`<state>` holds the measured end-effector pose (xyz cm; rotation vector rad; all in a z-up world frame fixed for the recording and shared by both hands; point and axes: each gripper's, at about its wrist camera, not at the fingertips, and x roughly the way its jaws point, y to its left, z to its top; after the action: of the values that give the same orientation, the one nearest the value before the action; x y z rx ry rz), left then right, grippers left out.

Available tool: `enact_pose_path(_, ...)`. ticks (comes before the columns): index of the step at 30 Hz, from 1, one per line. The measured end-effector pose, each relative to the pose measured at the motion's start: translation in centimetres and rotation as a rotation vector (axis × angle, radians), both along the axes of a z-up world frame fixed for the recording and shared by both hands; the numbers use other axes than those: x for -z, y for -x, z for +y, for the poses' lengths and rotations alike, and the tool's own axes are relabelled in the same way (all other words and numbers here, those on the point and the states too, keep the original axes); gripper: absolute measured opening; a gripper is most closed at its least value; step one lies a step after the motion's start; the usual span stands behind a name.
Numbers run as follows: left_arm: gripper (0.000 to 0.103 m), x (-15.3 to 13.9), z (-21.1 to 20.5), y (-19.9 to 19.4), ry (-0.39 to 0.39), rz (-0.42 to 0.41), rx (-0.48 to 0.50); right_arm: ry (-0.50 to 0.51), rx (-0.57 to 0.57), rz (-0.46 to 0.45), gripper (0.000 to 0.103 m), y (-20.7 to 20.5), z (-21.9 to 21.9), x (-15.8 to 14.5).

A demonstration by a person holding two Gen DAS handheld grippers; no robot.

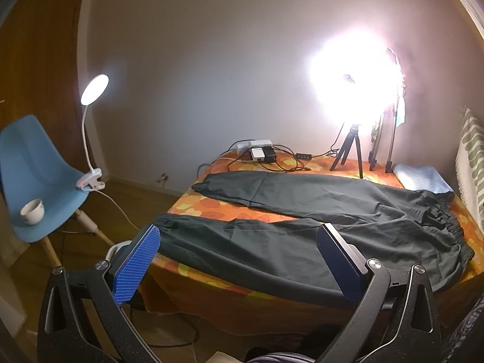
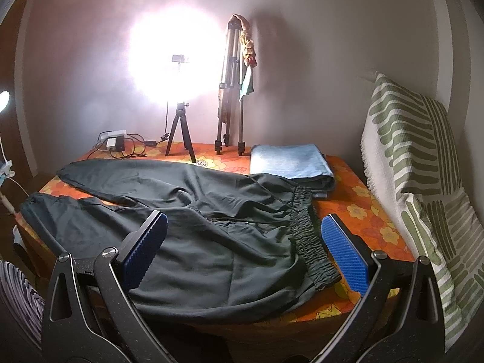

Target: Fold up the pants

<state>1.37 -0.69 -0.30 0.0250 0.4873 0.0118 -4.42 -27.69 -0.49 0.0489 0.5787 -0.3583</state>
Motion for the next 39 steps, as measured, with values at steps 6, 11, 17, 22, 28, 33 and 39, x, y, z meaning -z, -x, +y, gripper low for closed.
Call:
enact_pose_path(6, 0.102, 0.2, 1.4, -1.5, -0.003, 0.006, -0.026, 0.019, -0.033, -0.01, 0.103, -1.5, -0.3, -0.2)
enact_pose_path(11, 0.099, 0.2, 3.1, -3.2, 0.004, 0.017, -0.041, 0.018, -0.085, -0.025, 0.103, -3.5, -0.6, -0.6)
enact_pose_path(17, 0.093, 0.2, 5.7, -5.6, 0.028, 0.058, -0.077, -0.034, -0.148, -0.025, 0.103, -6.8, -1.4, -1.0)
enact_pose_path(22, 0.092, 1.1, 7.8, -7.6, 0.058, 0.098, -0.11, -0.013, -0.248, -0.021, 0.103, -9.0, -0.5, -0.6)
enact_pose_path(28, 0.084, 4.7, 10.5, -10.2, 0.138, 0.199, -0.157, -0.02, -0.433, 0.066, 0.098, -10.3, 2.0, 1.9)
enact_pose_path(33, 0.08, 7.6, 12.2, -11.7, 0.152, 0.257, -0.193, 0.002, -0.586, 0.156, 0.092, -9.6, 4.6, 4.4)
enact_pose_path(39, 0.072, 10.4, 13.9, -12.9, 0.19, 0.315, -0.212, 0.026, -0.74, 0.297, 0.082, -7.7, 7.6, 8.6)
